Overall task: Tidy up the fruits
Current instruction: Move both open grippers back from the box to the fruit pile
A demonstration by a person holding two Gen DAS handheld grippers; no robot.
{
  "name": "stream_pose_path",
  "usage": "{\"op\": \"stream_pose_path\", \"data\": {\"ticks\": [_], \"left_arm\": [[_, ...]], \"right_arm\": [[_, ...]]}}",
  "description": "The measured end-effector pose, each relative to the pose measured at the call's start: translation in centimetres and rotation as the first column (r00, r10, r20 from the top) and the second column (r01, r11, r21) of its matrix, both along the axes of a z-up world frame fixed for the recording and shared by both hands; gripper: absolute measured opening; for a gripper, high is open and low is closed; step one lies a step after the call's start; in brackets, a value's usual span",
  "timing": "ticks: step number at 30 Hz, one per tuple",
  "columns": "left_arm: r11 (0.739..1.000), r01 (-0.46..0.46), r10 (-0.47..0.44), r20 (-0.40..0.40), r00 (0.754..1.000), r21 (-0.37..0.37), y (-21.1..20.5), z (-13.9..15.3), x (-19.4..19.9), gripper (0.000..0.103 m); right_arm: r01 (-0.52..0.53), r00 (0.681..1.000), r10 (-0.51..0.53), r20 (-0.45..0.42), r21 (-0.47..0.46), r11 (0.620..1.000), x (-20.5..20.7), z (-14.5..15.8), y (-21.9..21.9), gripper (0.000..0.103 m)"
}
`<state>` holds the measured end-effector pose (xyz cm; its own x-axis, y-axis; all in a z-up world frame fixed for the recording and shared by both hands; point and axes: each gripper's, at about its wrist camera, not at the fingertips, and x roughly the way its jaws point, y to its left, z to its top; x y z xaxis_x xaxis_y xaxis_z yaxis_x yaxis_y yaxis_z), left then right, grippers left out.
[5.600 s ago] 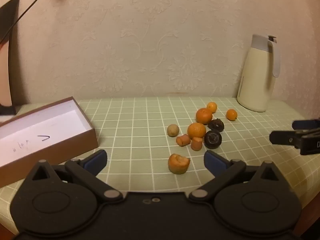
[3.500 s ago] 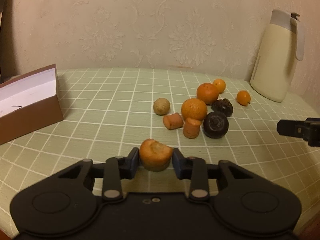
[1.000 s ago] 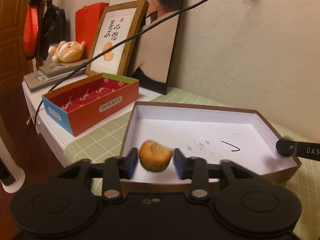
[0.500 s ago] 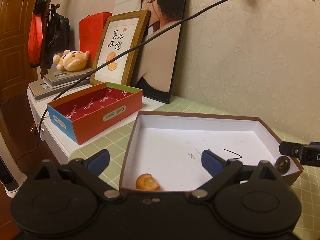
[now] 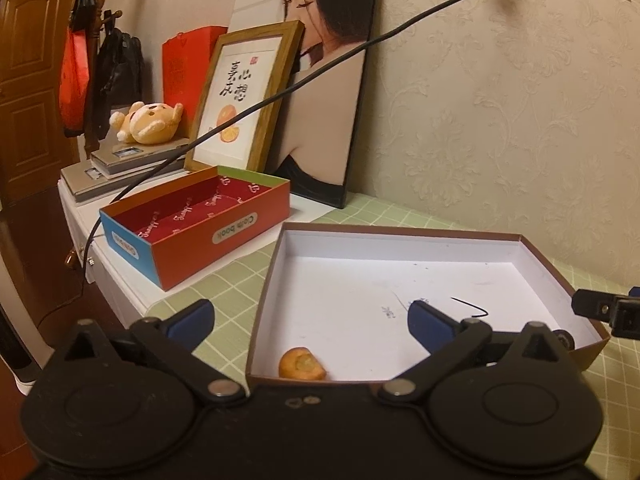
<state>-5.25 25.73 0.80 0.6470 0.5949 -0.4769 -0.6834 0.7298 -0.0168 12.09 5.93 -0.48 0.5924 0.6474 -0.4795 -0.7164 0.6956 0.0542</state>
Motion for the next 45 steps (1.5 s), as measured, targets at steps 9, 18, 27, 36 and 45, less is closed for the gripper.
{"op": "stream_pose_path", "data": {"ticks": [9,18,27,36,45], "left_arm": [[0.995,0.098,-0.098,0.025,0.995,-0.003,-2.5,0.7,1.3,0.097],[0.967,0.256,-0.256,0.041,0.966,0.003,-7.6,0.9,4.2,0.097],[0.927,0.375,-0.375,0.036,0.926,-0.007,-12.6,0.5,7.0,0.097],[0.893,0.449,-0.449,0.027,0.893,-0.033,-16.3,0.0,8.4,0.097],[0.848,0.528,-0.529,-0.006,0.849,-0.041,-19.7,-0.9,9.8,0.092]], "right_arm": [[0.102,0.992,-0.102,0.068,0.006,0.995,0.4,1.4,-5.0,0.103],[0.305,0.944,-0.308,0.119,0.044,0.951,1.6,3.4,-14.3,0.103],[0.44,0.89,-0.443,0.103,0.058,0.896,2.1,3.9,-21.2,0.103],[0.497,0.858,-0.502,0.111,0.073,0.865,1.2,4.4,-25.7,0.103],[0.534,0.835,-0.539,0.109,0.068,0.842,0.8,4.6,-29.5,0.103]]}}
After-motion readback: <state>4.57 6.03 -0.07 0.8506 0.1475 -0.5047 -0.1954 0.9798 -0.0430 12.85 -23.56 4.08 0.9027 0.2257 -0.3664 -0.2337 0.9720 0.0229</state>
